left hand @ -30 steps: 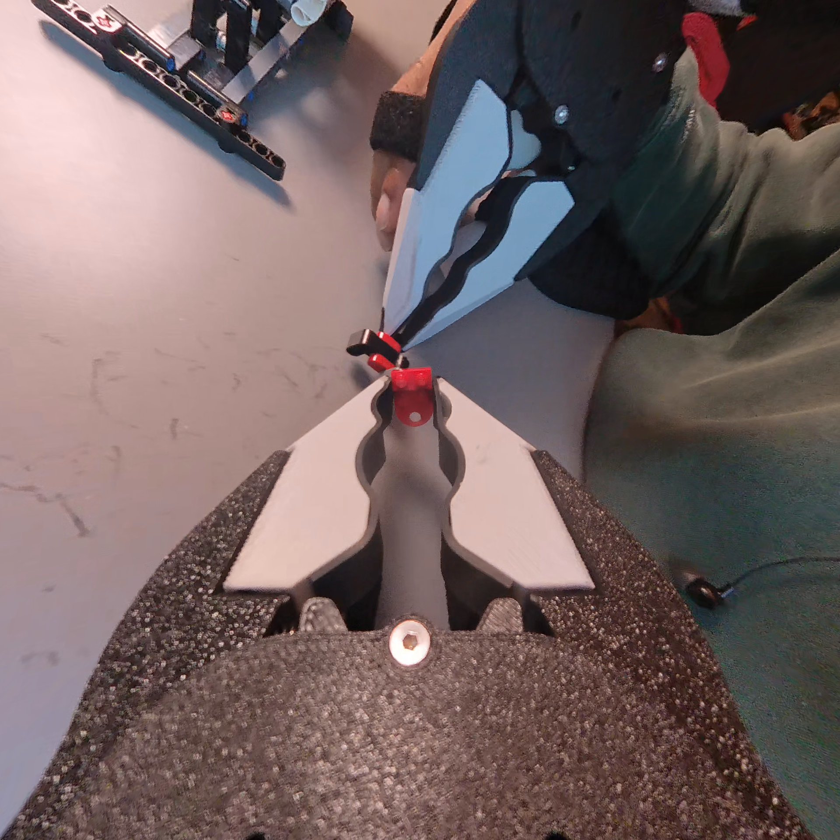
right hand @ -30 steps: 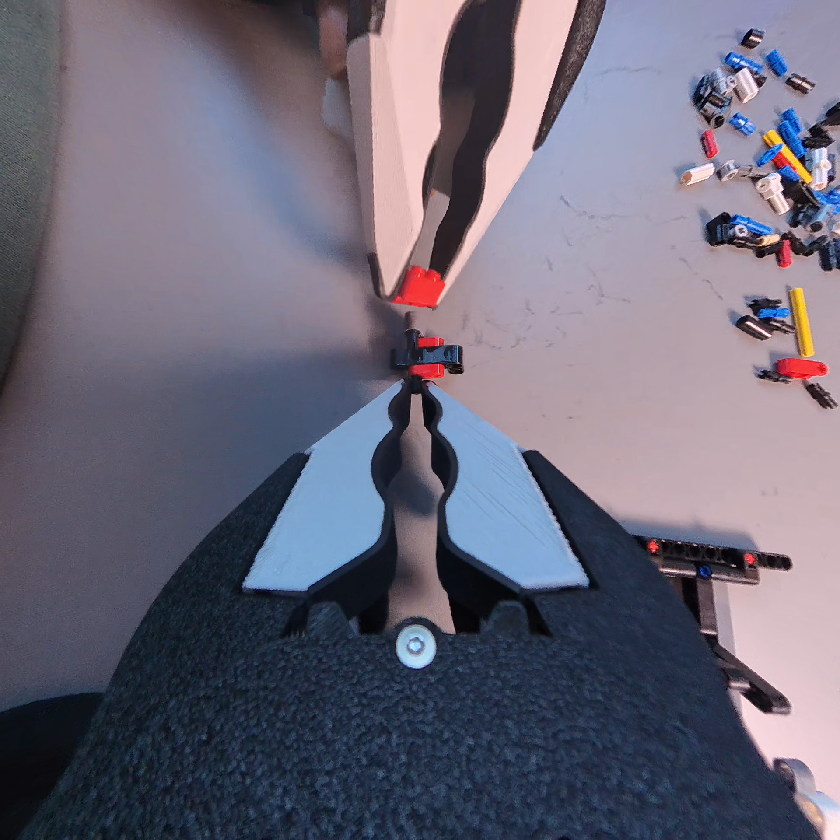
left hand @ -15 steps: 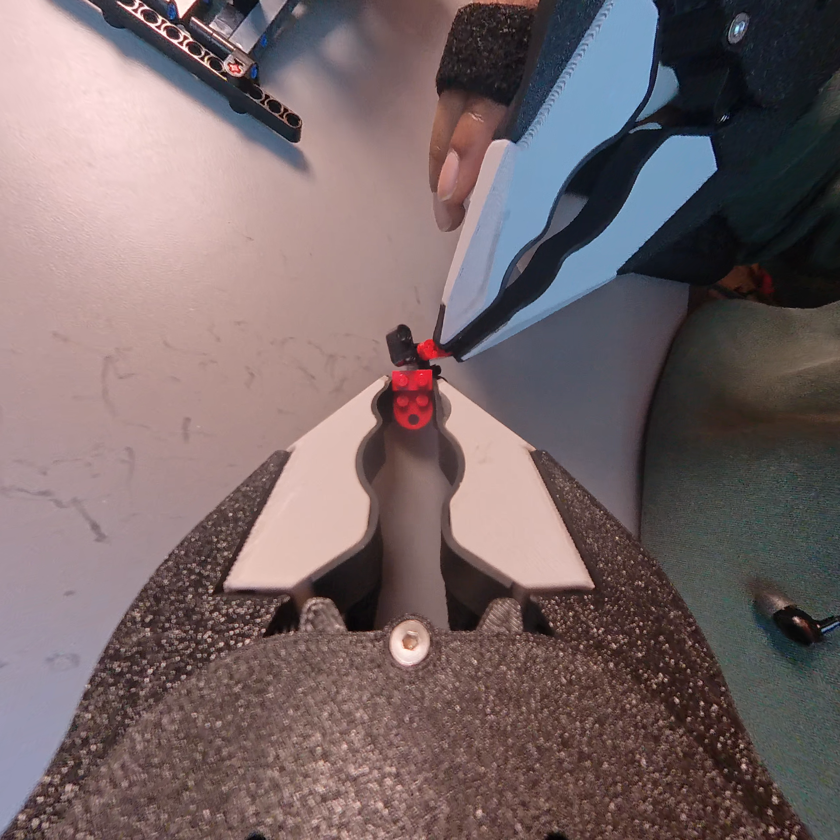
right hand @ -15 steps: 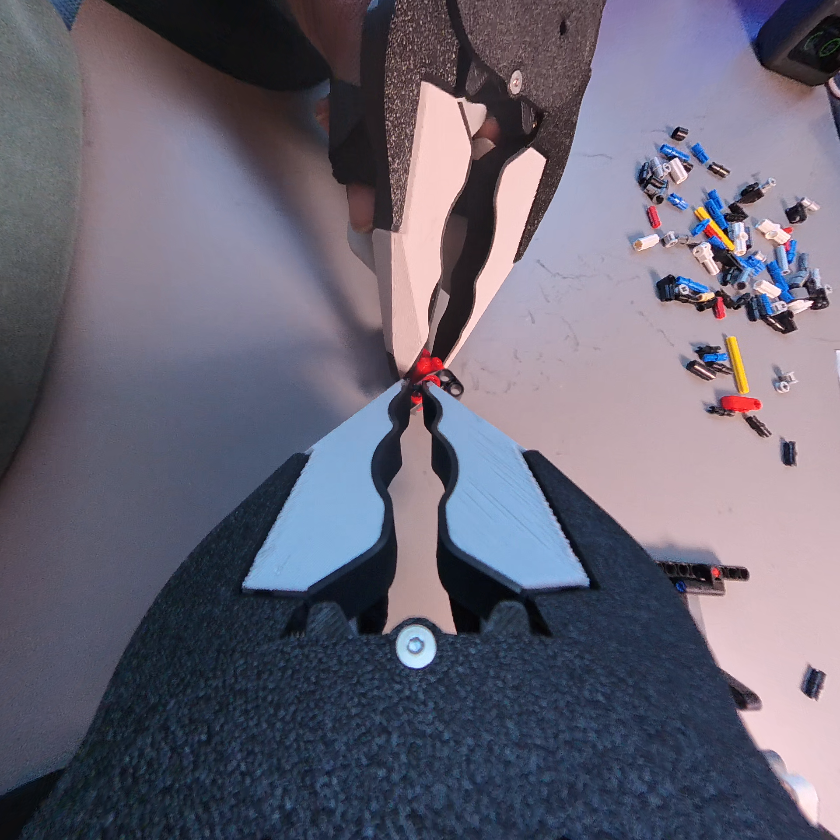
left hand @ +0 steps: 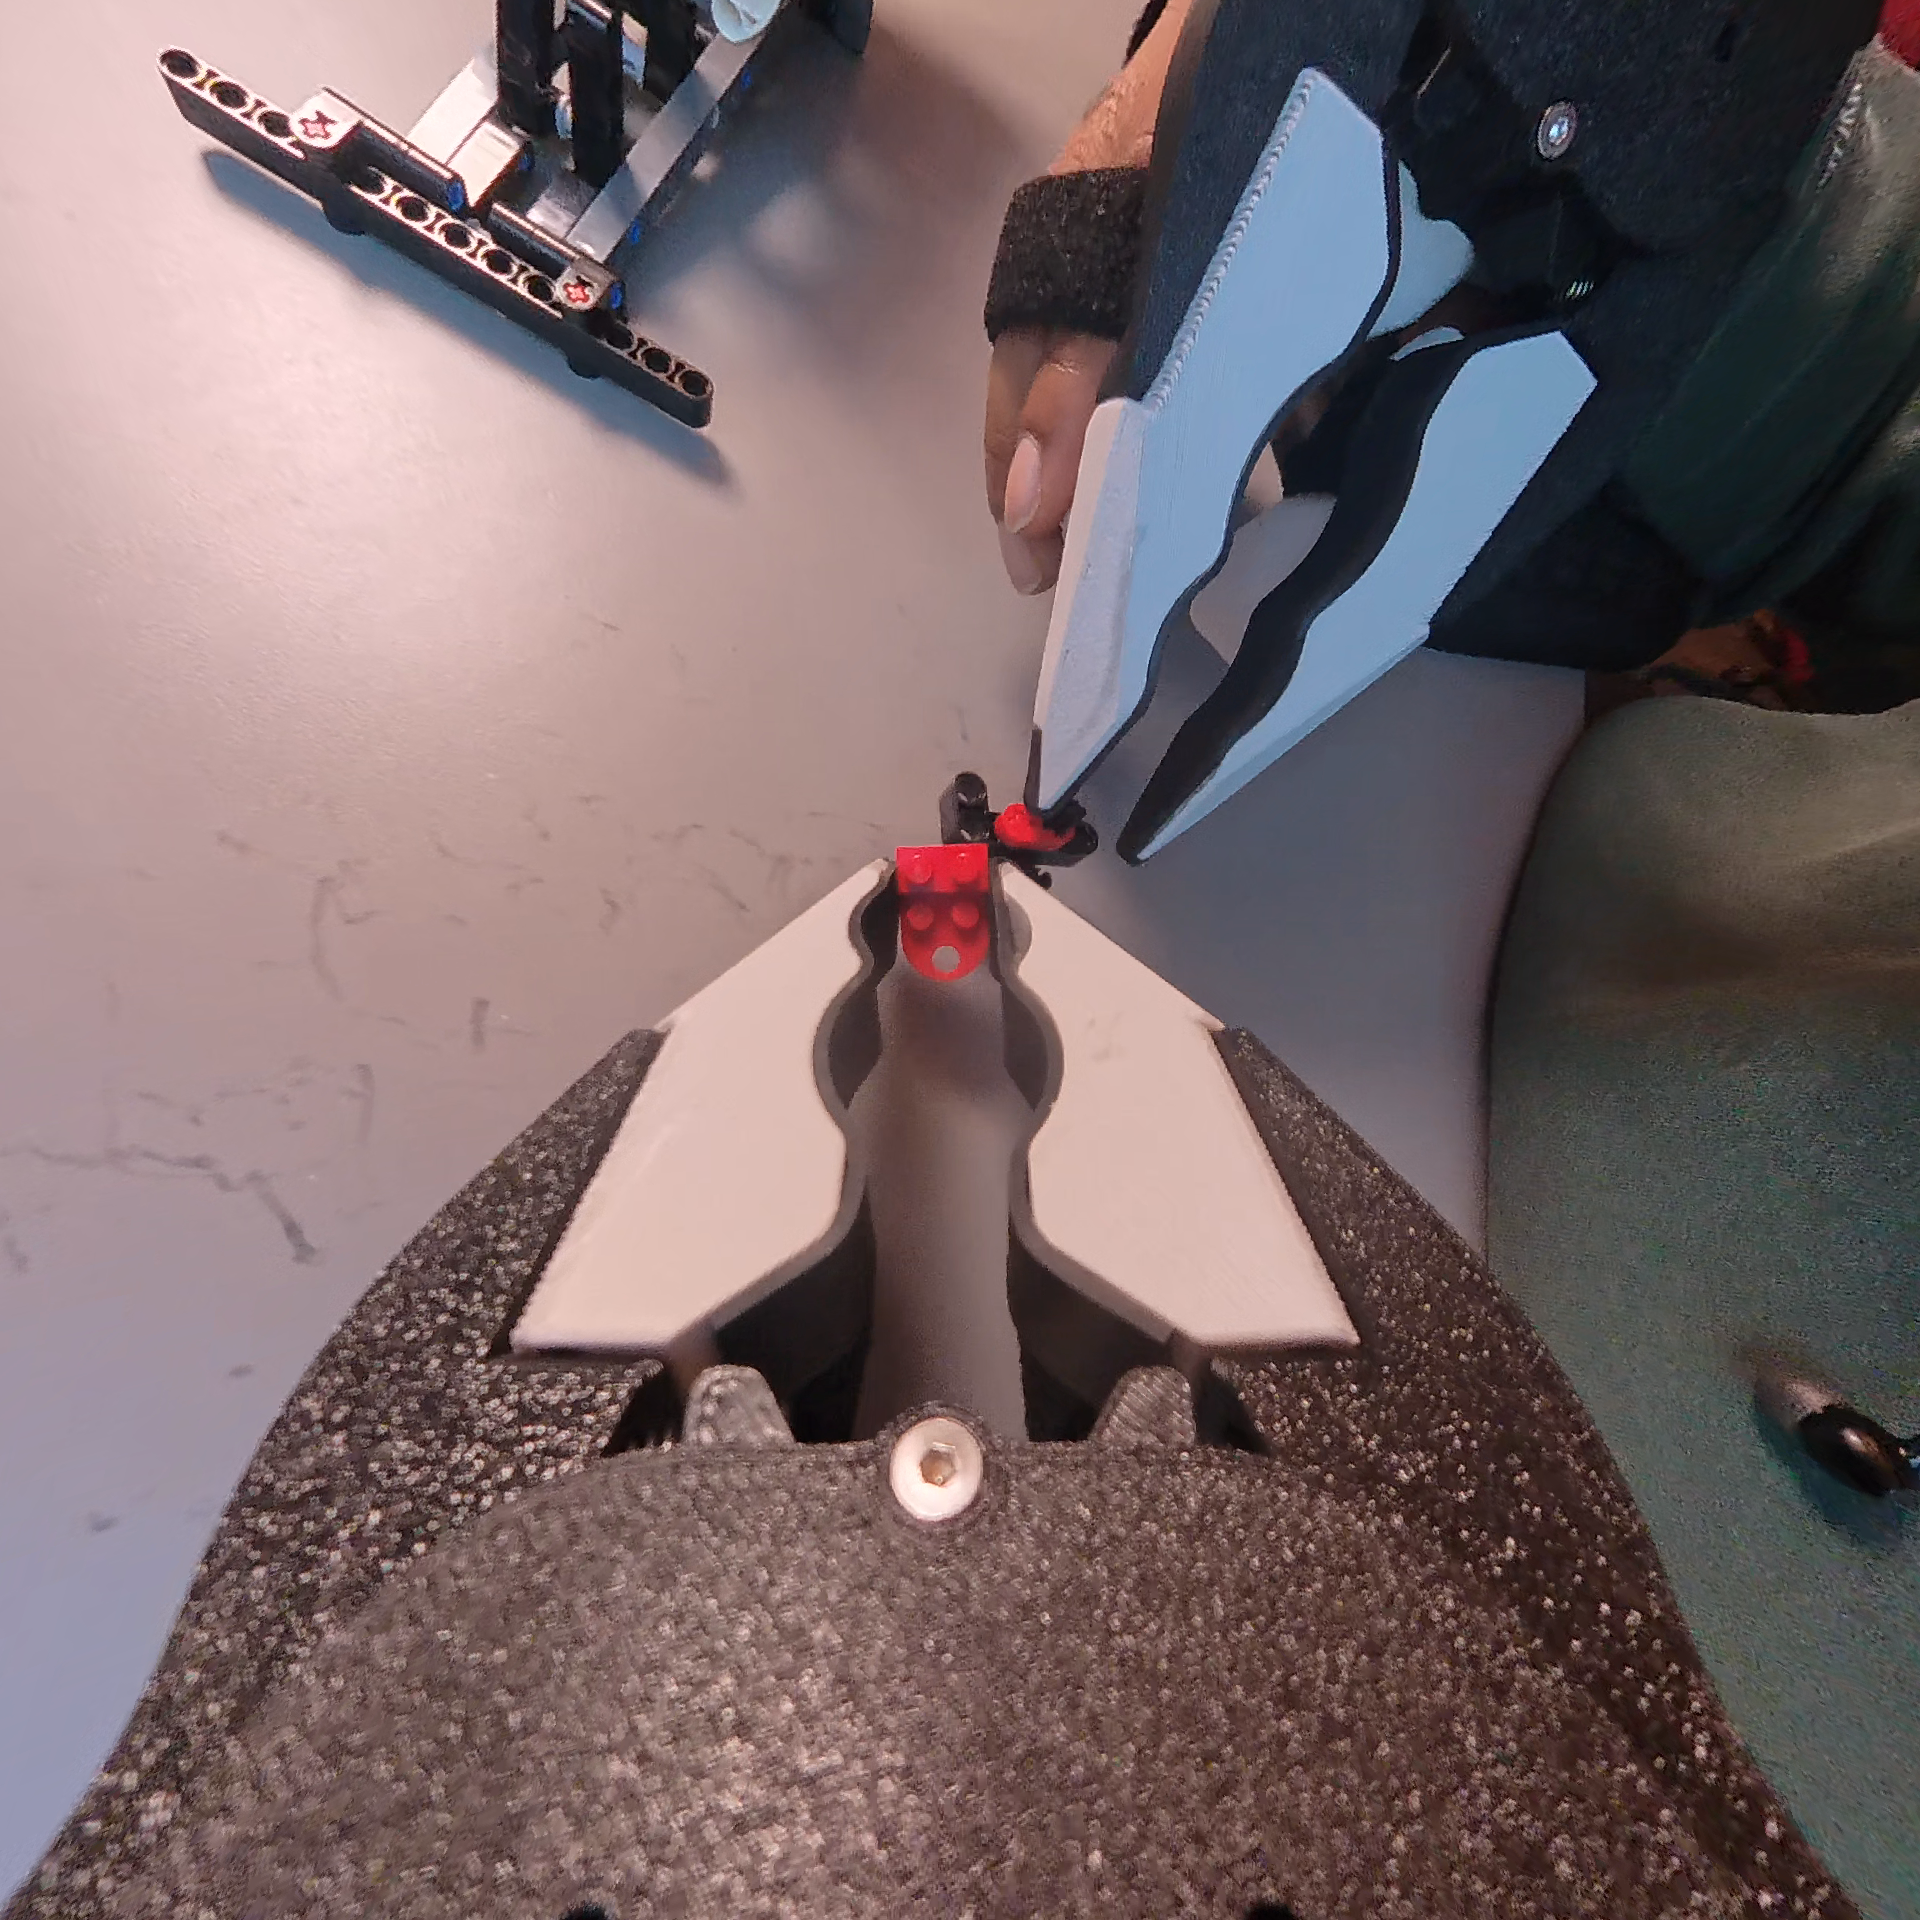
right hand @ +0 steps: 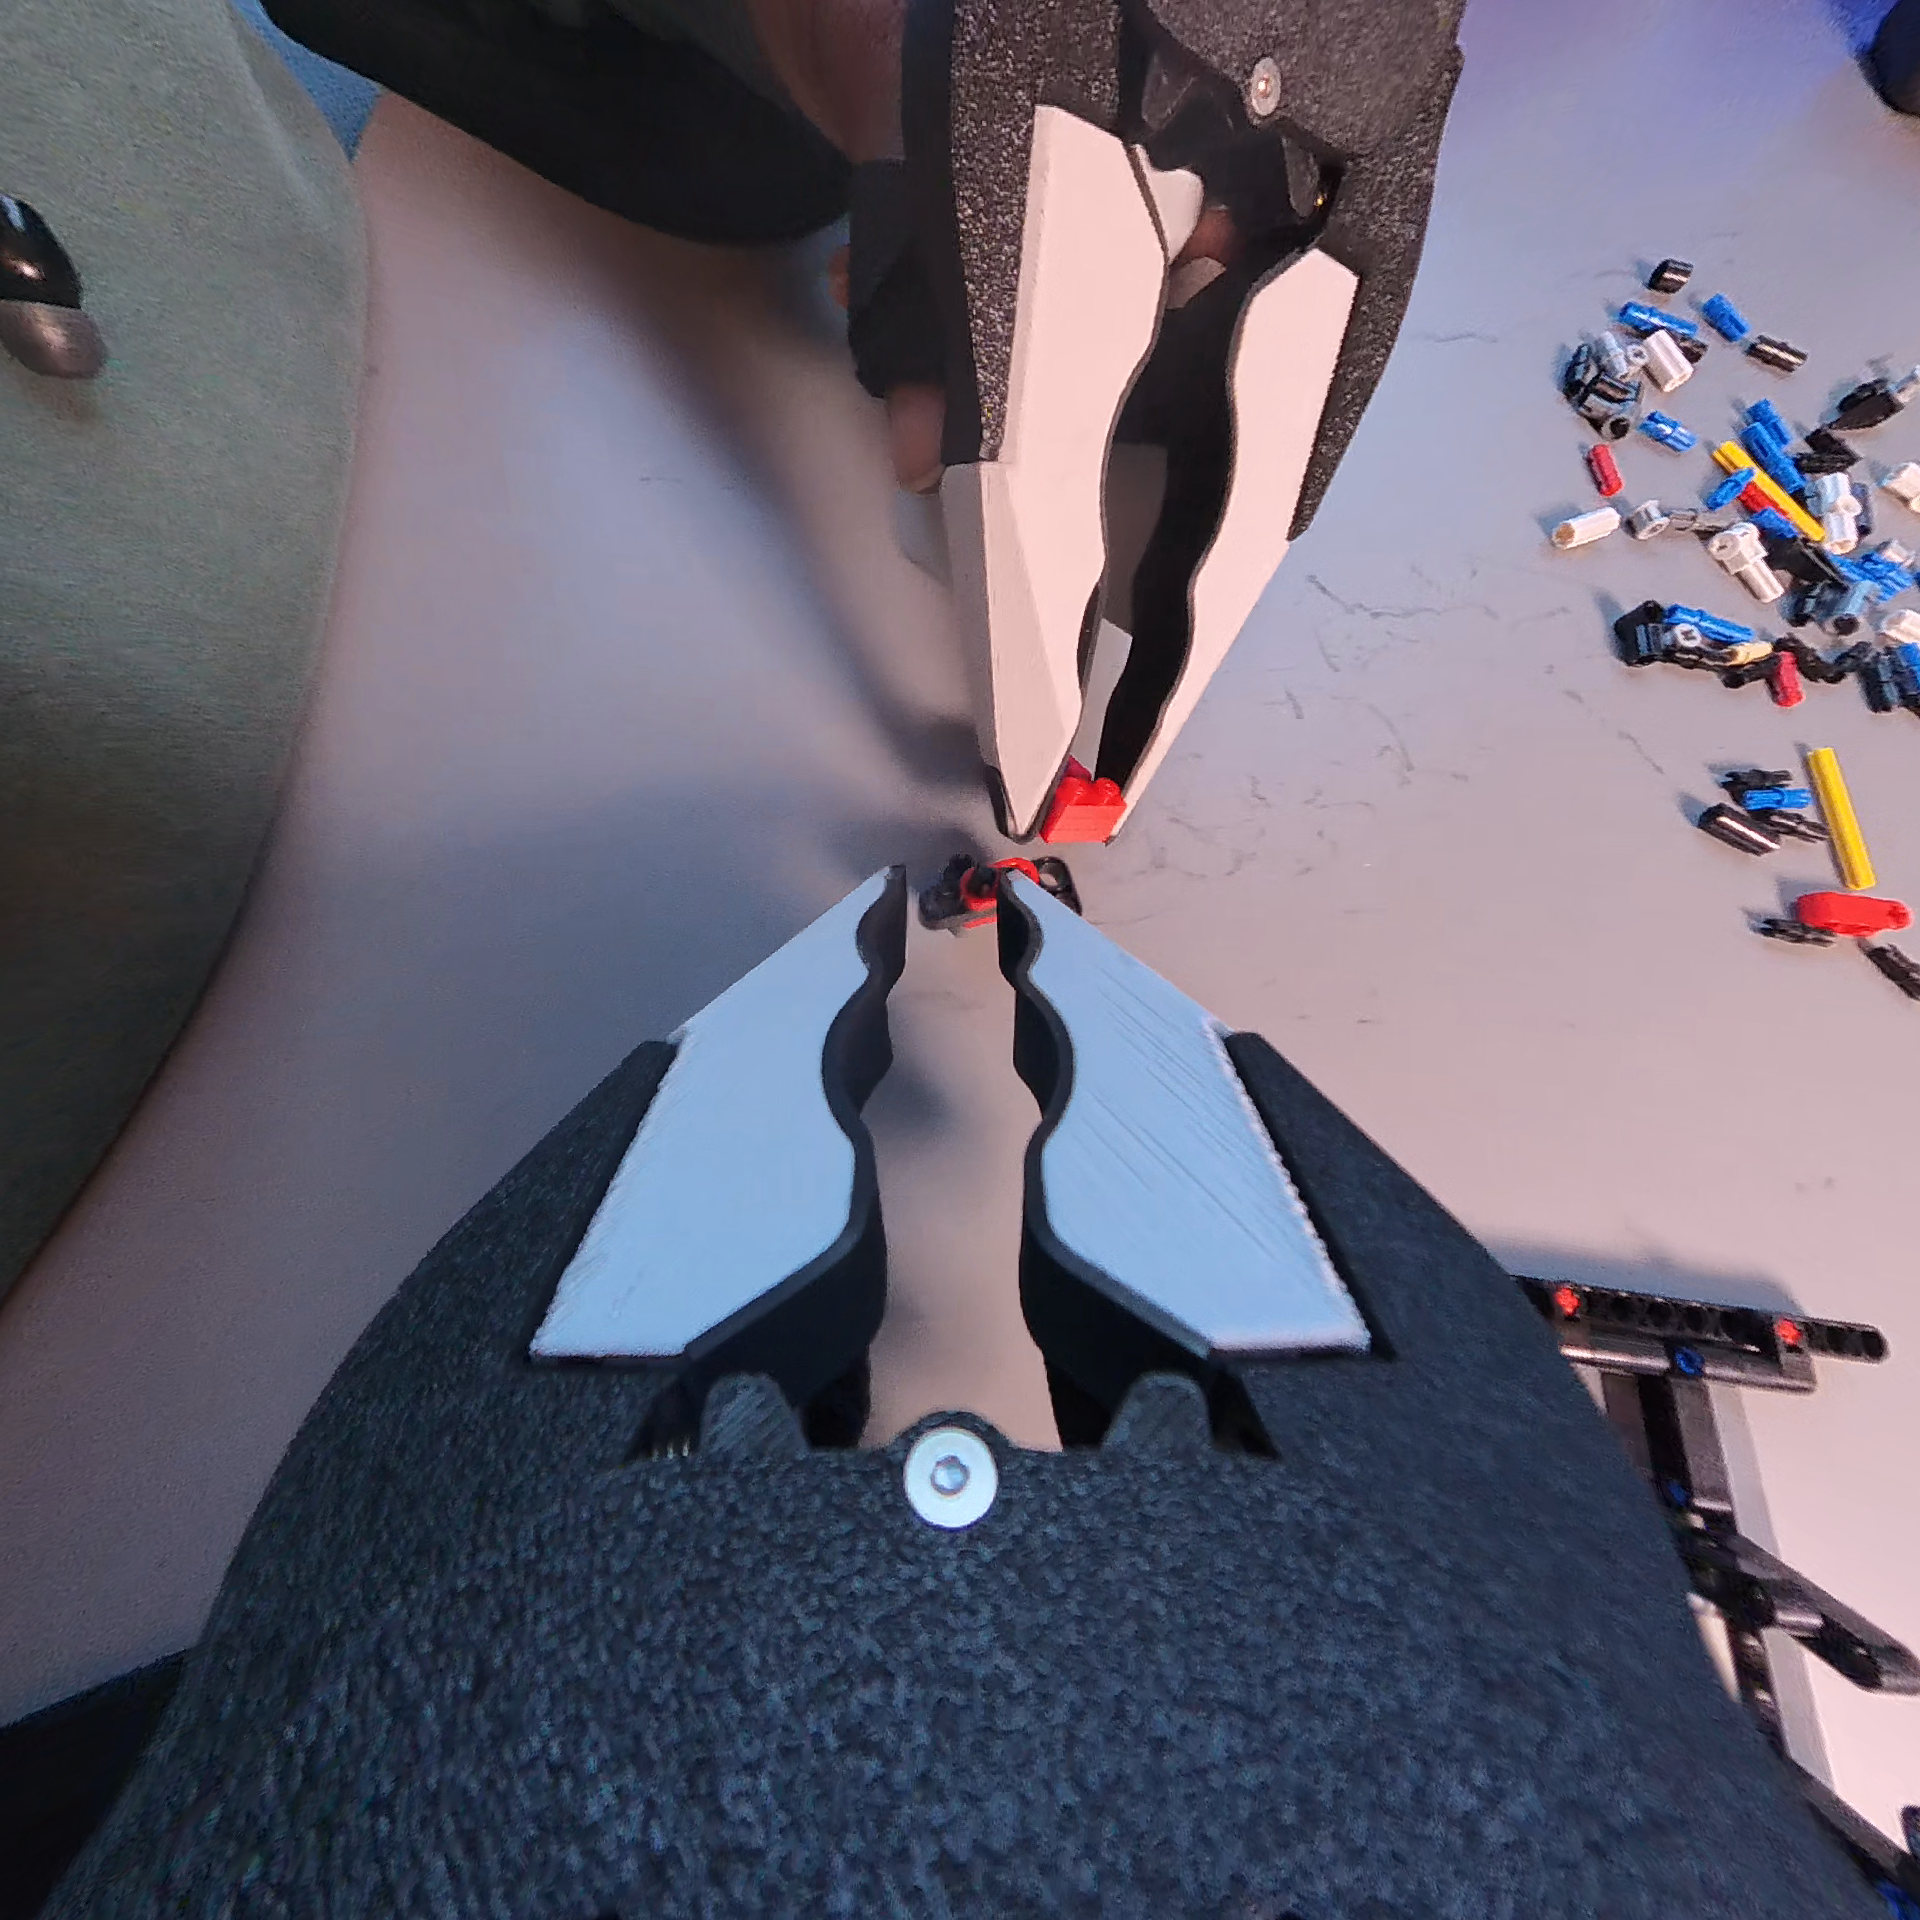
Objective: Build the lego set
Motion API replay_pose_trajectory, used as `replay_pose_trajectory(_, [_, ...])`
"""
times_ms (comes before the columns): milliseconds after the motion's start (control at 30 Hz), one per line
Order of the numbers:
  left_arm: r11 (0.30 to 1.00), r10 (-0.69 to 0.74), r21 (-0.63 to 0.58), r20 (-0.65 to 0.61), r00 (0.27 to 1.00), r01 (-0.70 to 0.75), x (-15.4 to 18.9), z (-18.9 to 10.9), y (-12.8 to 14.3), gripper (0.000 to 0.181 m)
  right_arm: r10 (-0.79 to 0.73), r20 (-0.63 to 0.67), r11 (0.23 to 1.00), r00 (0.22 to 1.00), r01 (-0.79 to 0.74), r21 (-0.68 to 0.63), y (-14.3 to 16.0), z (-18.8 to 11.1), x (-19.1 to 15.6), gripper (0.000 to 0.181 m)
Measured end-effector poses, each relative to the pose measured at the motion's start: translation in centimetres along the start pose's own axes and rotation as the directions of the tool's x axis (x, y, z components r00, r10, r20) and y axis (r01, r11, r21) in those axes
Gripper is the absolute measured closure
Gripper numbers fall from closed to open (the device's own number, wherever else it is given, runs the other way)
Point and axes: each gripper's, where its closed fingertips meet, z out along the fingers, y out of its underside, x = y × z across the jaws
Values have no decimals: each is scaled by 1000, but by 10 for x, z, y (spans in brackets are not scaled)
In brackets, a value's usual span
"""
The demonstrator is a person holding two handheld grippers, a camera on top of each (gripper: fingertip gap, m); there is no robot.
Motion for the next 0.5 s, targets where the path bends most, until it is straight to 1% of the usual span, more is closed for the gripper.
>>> replay_pose_trajectory(267, [1000, 15, -14, 2, 1000, -15, 1, 4, 1, 165, 16, 14, 999, 1000, -16, 28, -1, -4, 0, 154])
replay_pose_trajectory(333, [1000, 15, -13, 2, 1000, -15, 1, 3, 1, 165, 39, -3, 999, 999, -39, 33, 0, -7, 5, 149])
replay_pose_trajectory(400, [1000, 15, -12, 0, 1000, -15, 1, 4, 1, 165, 73, -31, 997, 997, -72, 20, 6, -6, 13, 139])
replay_pose_trajectory(500, [1000, 23, -18, -1, 1000, -23, 2, 4, 2, 165, 136, -16, 991, 991, -136, -11, 16, 1, 18, 127])
